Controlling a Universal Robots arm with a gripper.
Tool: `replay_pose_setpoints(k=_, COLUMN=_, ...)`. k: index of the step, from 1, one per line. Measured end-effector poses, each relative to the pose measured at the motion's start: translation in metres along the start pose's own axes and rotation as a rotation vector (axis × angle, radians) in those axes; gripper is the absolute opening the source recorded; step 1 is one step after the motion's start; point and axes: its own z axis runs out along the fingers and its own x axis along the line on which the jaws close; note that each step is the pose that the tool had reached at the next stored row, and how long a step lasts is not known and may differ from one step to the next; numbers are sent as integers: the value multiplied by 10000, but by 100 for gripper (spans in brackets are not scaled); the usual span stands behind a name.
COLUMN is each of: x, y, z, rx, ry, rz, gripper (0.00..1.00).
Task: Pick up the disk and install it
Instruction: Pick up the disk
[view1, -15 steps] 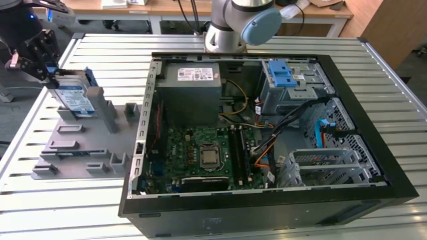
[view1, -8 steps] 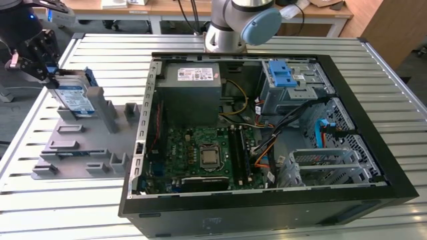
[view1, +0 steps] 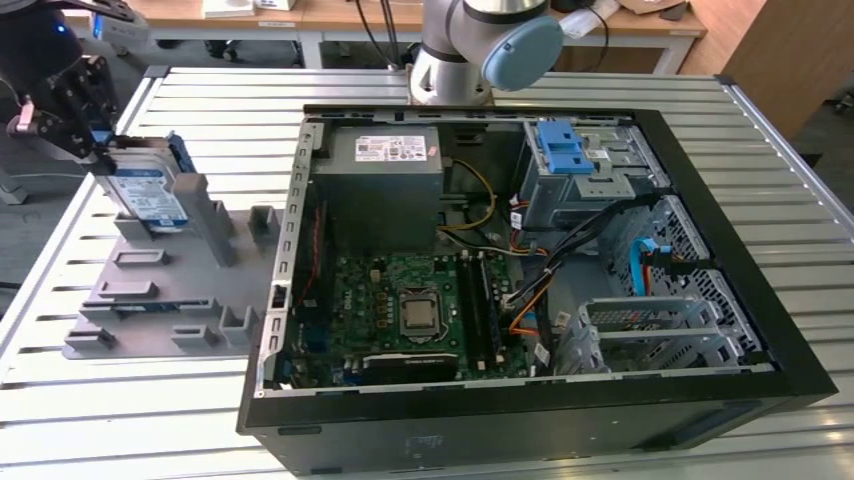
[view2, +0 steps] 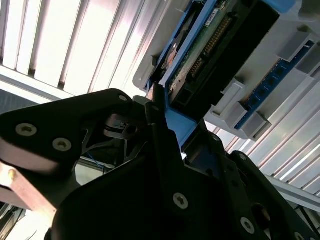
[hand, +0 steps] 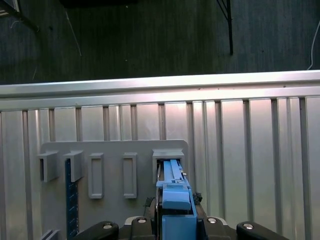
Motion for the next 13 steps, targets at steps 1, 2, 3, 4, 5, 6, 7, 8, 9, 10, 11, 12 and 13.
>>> replay_pose_setpoints(k=1, x=0, y=0, z=-16, rx=1, ry=-1, rz=0, gripper=36)
replay_pose_setpoints(k=2, x=1, y=0, z=-32, rx=0, ry=0, rz=0, gripper=36)
replay_pose_setpoints(k=3, x=1, y=-1, z=-45, rx=1, ry=-1, rz=0, gripper=36)
replay_pose_setpoints(k=4, x=1, y=-1, z=-58, rx=1, ry=-1, rz=0, gripper=36)
replay_pose_setpoints(k=5, x=1, y=-1, z=-70, rx=1, ry=0, rz=0, gripper=36)
replay_pose_setpoints(k=6, x=1, y=-1, z=-82, rx=0, ry=0, rz=0, gripper=36)
replay_pose_setpoints(k=7, x=1, y=-1, z=-94, rx=1, ry=-1, rz=0, gripper=36)
replay_pose_setpoints(k=8, x=1, y=-1, z=-107, rx=1, ry=-1, rz=0, gripper=36)
replay_pose_setpoints(k=9, x=2, y=-2, z=-121, rx=0, ry=0, rz=0, gripper=36)
replay_pose_setpoints(k=10, x=2, y=-2, z=-133, rx=0, ry=0, rz=0, gripper=36)
replay_pose_setpoints(k=11, x=2, y=-2, z=-146, rx=0, ry=0, rz=0, gripper=36)
replay_pose_setpoints(k=12, x=2, y=-2, z=-159, rx=0, ry=0, rz=0, gripper=36)
replay_pose_setpoints(k=13, x=2, y=-2, z=-169, rx=1, ry=-3, rz=0, gripper=36)
